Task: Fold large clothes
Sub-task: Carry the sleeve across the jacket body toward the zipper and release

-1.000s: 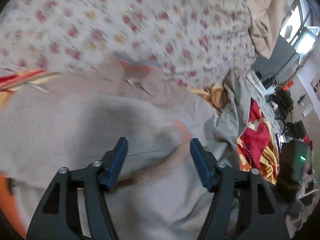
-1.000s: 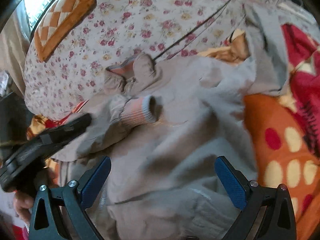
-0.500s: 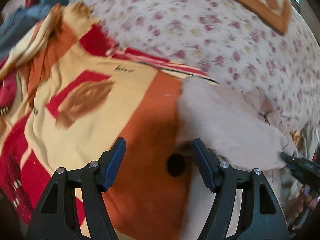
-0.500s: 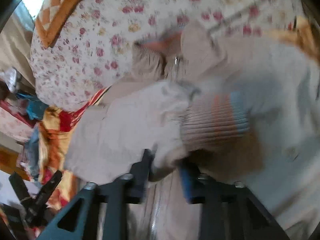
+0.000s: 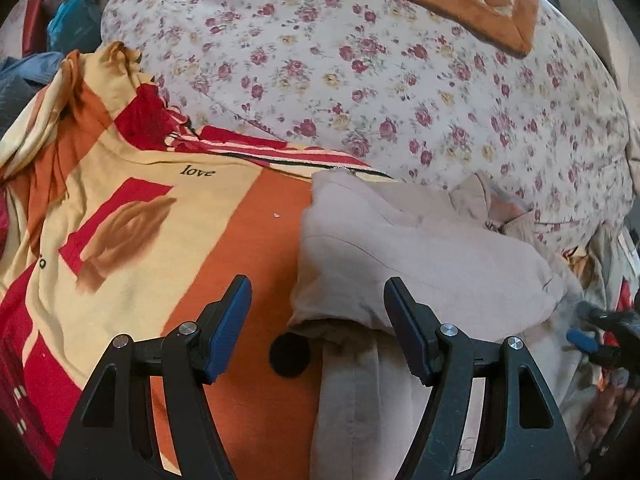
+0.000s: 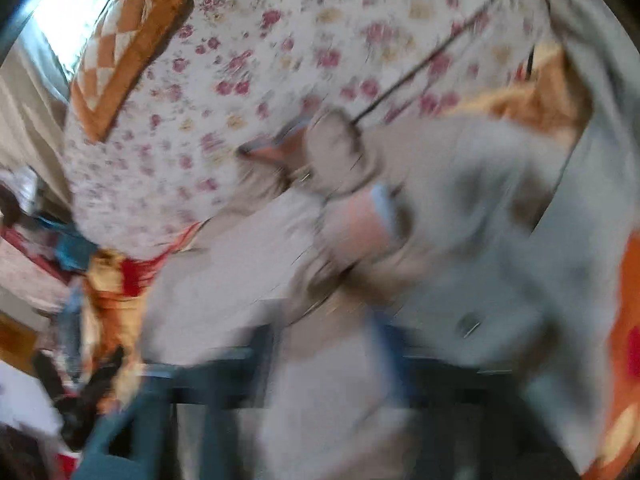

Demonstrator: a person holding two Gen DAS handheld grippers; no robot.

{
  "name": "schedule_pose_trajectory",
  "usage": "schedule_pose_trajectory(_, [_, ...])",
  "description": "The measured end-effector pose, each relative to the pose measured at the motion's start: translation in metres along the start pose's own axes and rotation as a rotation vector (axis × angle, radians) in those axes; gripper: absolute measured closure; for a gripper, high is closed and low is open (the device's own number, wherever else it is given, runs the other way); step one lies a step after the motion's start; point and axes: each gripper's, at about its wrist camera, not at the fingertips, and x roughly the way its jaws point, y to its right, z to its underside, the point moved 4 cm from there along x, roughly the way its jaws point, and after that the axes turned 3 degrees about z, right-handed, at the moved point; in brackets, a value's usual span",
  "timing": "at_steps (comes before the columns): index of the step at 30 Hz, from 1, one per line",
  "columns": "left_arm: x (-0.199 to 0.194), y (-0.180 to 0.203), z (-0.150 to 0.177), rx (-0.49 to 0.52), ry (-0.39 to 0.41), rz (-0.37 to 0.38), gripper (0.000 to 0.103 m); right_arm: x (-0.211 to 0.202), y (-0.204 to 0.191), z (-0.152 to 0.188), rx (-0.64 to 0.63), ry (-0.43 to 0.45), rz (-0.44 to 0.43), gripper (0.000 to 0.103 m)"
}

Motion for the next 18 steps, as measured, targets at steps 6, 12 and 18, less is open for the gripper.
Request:
schedule_pose_trajectory(6, [0.005,-0.016,-0.005,-0.077,-0.008,-0.003,0.034,0.041,-0.031,-0.016,-0.062,-0.002,0.031,0.03])
schedule_pose_trajectory(12, [0.004,-0.025,-0.015,-0.147,0.013,0.006,0.034,0.021,-0.034,-0.029,-0.165,0.099,0.105,0.093])
schedule_pose_trajectory(18, [0.025,0.001,-0.017,-0.092,-0.014,0.007,0.034,0.027,0.011,-0.033,-0.12,0.054,0.217,0.092])
